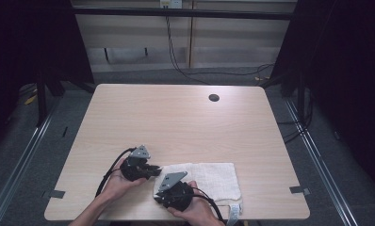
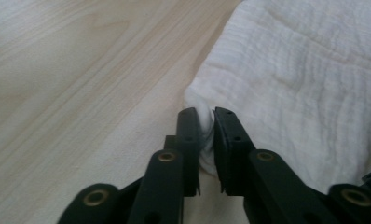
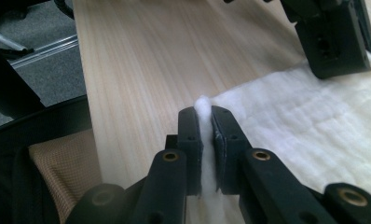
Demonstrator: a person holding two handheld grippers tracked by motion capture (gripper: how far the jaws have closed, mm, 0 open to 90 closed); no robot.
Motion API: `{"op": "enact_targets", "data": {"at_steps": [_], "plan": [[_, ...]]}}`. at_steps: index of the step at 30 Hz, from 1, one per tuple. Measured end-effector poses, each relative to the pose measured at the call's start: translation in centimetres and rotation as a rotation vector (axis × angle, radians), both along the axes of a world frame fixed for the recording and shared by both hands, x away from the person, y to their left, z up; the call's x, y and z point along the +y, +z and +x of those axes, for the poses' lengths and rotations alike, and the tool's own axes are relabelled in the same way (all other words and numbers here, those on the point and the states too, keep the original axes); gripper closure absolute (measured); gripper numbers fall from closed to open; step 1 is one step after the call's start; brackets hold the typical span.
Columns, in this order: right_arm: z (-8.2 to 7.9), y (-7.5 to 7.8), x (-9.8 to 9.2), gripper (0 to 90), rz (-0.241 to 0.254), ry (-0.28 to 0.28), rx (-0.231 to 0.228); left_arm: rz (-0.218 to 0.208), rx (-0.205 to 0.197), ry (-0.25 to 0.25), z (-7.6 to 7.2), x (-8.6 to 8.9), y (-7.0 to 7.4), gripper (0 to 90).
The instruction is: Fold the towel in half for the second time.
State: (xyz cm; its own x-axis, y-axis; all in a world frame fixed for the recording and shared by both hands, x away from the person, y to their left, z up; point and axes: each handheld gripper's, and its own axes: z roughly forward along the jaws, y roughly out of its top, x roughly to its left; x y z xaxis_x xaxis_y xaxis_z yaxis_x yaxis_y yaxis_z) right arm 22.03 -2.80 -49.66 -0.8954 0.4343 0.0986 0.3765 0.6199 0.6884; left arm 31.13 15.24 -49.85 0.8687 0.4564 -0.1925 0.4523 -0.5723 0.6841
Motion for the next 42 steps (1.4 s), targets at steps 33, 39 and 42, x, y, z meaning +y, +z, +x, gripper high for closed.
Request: {"op": "enact_targets", "data": {"at_steps": [33,39,42], "plan": [[0.7,4.5,0.7,84.0,0.174,0.002,0.004,-0.254,0.056,0.074,1.2,4.7,3.8,85.3],[1.4,5.3,2.0,84.0,0.188,0.012,-0.007,-0.266,0.042,0.110,1.5,5.6,4.4,85.4],[1.5,5.6,2.5,84.2,0.190,0.011,-0.009,-0.272,0.032,0.123,1.5,6.0,4.7,85.4]]}}
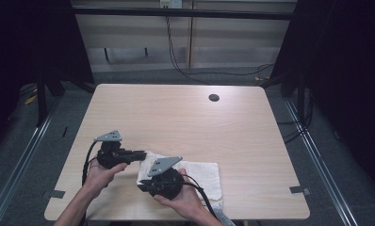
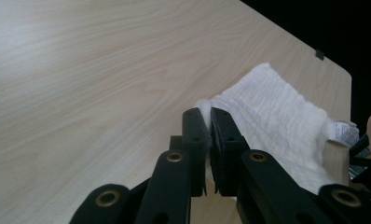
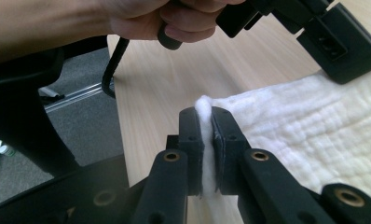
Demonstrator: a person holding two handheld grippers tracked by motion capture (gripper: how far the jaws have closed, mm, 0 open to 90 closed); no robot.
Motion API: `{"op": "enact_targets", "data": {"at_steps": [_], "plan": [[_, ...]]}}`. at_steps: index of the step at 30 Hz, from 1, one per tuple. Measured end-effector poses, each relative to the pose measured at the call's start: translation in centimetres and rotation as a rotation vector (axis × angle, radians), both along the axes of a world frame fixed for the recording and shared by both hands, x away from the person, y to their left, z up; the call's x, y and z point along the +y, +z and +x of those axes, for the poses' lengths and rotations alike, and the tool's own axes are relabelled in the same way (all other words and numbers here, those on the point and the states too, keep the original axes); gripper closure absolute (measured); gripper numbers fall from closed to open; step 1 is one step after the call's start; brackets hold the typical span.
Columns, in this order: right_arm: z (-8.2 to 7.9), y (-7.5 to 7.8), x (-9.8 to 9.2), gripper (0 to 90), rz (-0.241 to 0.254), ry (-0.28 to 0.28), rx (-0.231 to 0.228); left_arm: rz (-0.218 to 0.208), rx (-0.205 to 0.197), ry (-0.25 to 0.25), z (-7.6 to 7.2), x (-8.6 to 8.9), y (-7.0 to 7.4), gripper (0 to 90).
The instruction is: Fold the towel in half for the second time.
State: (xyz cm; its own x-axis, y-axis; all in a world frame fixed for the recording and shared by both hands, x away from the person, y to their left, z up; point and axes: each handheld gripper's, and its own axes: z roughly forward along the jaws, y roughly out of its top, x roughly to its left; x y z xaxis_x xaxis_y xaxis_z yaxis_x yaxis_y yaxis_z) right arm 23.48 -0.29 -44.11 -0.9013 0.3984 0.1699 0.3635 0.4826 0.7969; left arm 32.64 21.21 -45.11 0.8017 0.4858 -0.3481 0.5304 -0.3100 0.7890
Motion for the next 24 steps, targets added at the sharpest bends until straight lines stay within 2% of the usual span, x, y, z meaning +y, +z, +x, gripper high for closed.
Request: {"op": "enact_targets", "data": {"at_steps": [1,3,8,11,17,18,20,24], "plan": [[0.0,0.0,0.0,84.2,0.000,0.000,0.000,-0.007,0.000,0.005,0.0,0.2,0.1,85.4],[0.1,0.3,0.6,84.3,0.009,0.004,-0.003,0.012,-0.007,0.012,-0.1,0.5,0.3,85.4],[0.2,0.7,1.3,84.3,0.020,0.012,-0.011,0.001,-0.010,0.028,-0.2,1.4,0.6,85.5],[0.4,1.0,1.7,84.3,0.025,0.015,-0.013,0.016,-0.014,0.041,-0.2,1.8,0.7,85.5],[0.7,1.4,2.4,84.3,0.032,0.023,-0.014,0.016,-0.014,0.056,0.0,2.5,1.1,85.6],[0.9,1.7,2.9,84.3,0.037,0.024,-0.024,0.011,-0.013,0.071,0.0,3.0,1.2,85.6],[0.9,1.9,3.3,84.4,0.033,0.020,-0.046,0.017,-0.017,0.081,0.1,3.3,1.2,85.6],[1.3,1.9,4.1,84.3,0.023,0.034,-0.038,0.025,-0.026,0.093,0.2,3.6,1.4,85.6]]}}
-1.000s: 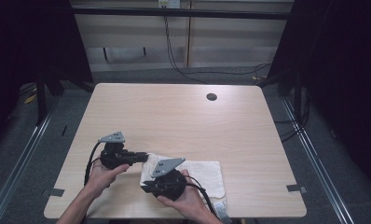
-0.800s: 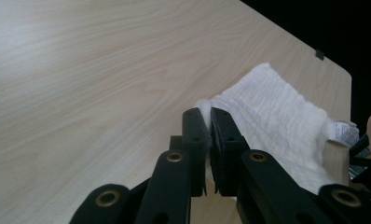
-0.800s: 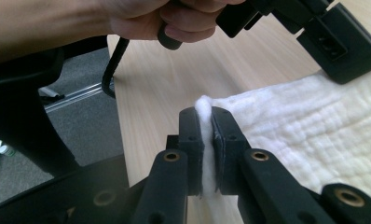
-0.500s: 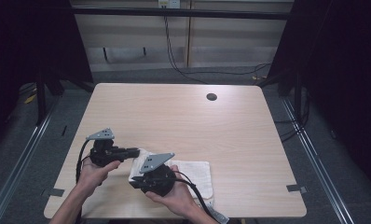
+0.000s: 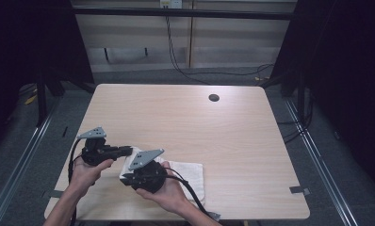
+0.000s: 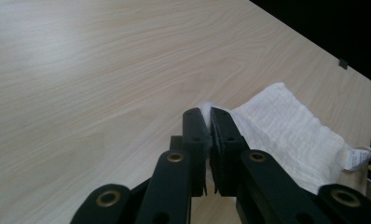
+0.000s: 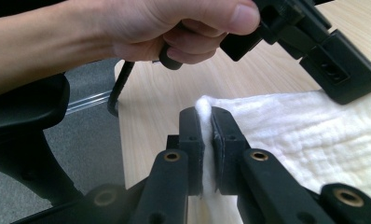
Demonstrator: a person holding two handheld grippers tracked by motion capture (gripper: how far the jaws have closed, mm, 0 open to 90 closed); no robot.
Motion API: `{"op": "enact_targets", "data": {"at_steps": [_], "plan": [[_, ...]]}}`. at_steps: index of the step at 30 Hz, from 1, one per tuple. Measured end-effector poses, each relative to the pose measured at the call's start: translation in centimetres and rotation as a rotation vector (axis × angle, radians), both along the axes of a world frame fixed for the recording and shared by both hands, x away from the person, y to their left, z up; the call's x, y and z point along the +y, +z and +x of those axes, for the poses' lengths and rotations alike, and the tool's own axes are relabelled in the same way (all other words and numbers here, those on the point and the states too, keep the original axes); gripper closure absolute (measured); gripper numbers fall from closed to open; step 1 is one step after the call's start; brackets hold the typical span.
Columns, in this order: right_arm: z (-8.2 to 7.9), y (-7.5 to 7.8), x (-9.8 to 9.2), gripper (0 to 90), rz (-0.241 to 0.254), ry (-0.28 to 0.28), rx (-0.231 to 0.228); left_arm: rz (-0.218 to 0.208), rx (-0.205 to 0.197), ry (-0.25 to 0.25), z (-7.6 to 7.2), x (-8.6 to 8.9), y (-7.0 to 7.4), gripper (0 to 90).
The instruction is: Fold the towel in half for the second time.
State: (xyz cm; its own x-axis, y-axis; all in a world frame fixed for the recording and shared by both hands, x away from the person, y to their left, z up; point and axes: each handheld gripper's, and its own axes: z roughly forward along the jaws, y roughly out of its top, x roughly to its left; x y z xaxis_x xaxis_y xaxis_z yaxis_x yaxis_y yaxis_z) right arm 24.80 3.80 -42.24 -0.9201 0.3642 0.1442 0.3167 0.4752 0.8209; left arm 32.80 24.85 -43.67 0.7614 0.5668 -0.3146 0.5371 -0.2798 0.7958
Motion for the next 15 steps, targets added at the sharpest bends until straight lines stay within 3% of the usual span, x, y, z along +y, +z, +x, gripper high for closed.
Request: {"op": "enact_targets", "data": {"at_steps": [10,15], "plan": [[0.7,1.4,1.6,84.6,0.036,0.027,-0.029,0.017,-0.052,0.019,-0.1,1.6,2.1,85.6],[0.8,1.8,1.8,84.7,0.064,0.027,-0.038,0.011,-0.041,0.029,0.1,1.8,2.2,85.7]]}}
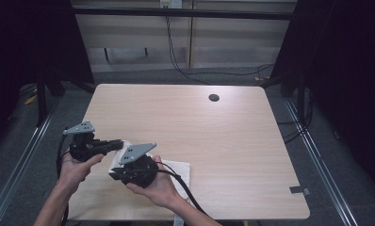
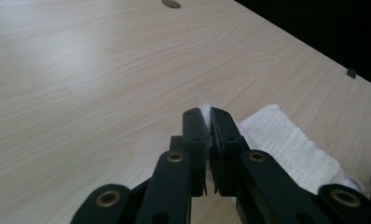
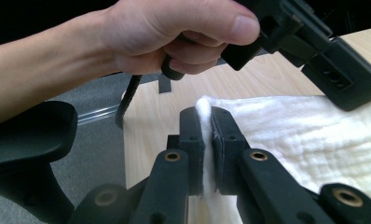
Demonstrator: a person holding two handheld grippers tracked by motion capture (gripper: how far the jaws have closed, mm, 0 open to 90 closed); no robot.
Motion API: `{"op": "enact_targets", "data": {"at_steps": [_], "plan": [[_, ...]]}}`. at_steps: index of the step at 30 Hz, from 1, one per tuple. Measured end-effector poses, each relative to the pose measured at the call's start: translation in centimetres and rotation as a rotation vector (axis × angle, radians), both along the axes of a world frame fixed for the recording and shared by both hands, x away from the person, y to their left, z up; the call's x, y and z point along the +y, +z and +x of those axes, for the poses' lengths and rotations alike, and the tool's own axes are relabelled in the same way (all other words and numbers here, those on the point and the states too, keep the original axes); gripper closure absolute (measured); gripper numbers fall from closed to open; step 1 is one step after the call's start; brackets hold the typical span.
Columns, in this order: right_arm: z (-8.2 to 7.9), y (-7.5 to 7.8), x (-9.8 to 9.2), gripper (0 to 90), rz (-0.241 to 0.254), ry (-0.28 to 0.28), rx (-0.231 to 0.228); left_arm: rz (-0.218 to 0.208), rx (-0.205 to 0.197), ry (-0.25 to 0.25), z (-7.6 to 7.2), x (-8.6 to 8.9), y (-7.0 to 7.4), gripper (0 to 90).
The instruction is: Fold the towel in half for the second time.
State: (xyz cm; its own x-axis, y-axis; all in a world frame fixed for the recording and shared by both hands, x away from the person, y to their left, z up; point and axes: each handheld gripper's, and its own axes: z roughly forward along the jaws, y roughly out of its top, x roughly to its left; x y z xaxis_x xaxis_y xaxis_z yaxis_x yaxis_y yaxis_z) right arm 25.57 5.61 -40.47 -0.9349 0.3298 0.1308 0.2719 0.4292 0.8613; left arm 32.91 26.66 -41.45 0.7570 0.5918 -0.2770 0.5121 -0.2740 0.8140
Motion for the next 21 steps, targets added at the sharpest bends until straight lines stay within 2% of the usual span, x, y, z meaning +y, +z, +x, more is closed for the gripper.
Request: {"op": "enact_targets", "data": {"at_steps": [5,7,11,13,21], "plan": [[0.0,-0.9,-1.1,84.7,0.005,-0.014,0.020,0.013,0.008,-0.035,0.4,-1.3,-0.6,85.6],[-0.2,-1.0,-2.3,84.7,-0.002,-0.029,0.021,0.029,0.017,-0.062,0.7,-3.0,-0.8,85.7],[-0.3,-0.7,-3.8,84.7,0.005,-0.043,0.019,0.050,0.025,-0.105,0.9,-5.1,-0.9,85.7],[-0.6,-0.6,-4.7,84.7,0.001,-0.059,0.014,0.032,0.026,-0.118,1.1,-6.0,-0.9,85.7],[-1.3,-0.7,-7.9,84.4,0.018,-0.122,0.025,0.039,0.023,-0.160,1.3,-9.2,-0.7,85.6]]}}
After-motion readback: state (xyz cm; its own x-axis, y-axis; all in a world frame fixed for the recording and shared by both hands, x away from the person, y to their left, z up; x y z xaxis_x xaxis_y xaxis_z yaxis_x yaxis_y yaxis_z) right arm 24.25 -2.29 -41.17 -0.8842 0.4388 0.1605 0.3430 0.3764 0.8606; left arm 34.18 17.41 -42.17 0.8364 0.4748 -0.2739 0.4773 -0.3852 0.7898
